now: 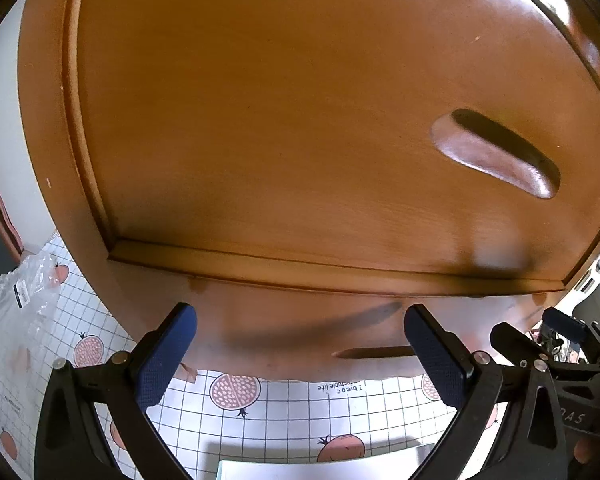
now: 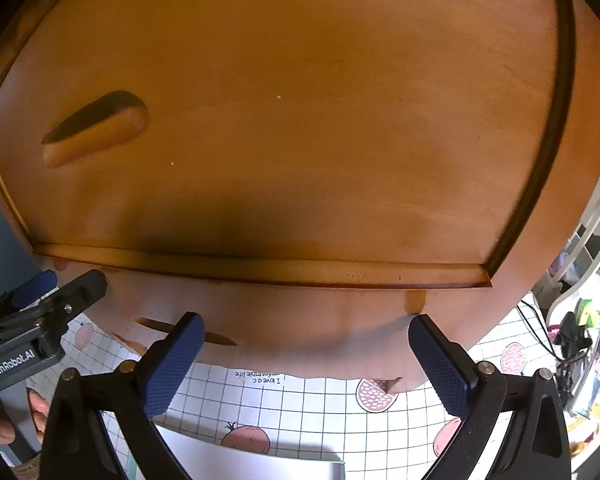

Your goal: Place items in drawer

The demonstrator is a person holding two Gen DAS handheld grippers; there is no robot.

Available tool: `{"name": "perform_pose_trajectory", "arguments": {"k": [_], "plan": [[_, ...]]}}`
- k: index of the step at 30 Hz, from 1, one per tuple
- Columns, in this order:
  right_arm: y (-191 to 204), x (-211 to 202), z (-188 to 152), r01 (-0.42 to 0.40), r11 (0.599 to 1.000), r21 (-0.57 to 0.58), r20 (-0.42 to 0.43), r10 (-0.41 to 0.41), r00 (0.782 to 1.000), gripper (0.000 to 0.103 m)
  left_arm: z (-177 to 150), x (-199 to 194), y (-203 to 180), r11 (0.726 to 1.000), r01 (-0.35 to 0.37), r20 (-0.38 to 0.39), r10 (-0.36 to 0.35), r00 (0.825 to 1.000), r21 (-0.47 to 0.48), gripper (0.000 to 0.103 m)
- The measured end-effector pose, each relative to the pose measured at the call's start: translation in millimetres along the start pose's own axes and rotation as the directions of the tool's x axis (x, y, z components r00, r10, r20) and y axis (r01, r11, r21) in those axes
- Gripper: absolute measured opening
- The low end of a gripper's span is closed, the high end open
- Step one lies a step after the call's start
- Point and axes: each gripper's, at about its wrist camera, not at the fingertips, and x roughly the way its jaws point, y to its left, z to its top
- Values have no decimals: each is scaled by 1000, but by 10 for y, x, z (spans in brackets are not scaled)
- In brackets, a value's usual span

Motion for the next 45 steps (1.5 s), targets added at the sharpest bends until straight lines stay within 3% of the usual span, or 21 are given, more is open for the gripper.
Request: {"name": "perform_pose_trajectory", "arguments": {"k": [12, 21, 27, 36, 45], "plan": [[86, -309, -135, -18, 1000, -18, 13, 18, 1000, 103, -377, -693, -3, 1000, 25, 31, -25, 999, -15, 103], [194, -604, -397, -33, 999, -15, 7, 33, 999, 103, -437, -848, 162, 1000, 12, 52, -10, 999, -23, 103], [252, -882, -633, -41, 999, -12, 20, 41, 999, 103, -400, -1015, 131, 1000, -13, 64, 14, 998, -20, 103], [359, -1217, -1104, -42, 999, -5, 24, 42, 999, 103, -756, -1288, 154, 1000, -29, 84, 28, 996, 7, 103], [460, -1508, -1496, -48, 999, -19, -2, 48, 999, 103, -1124, -1516, 219, 999, -45, 34, 44, 998, 22, 103]]}}
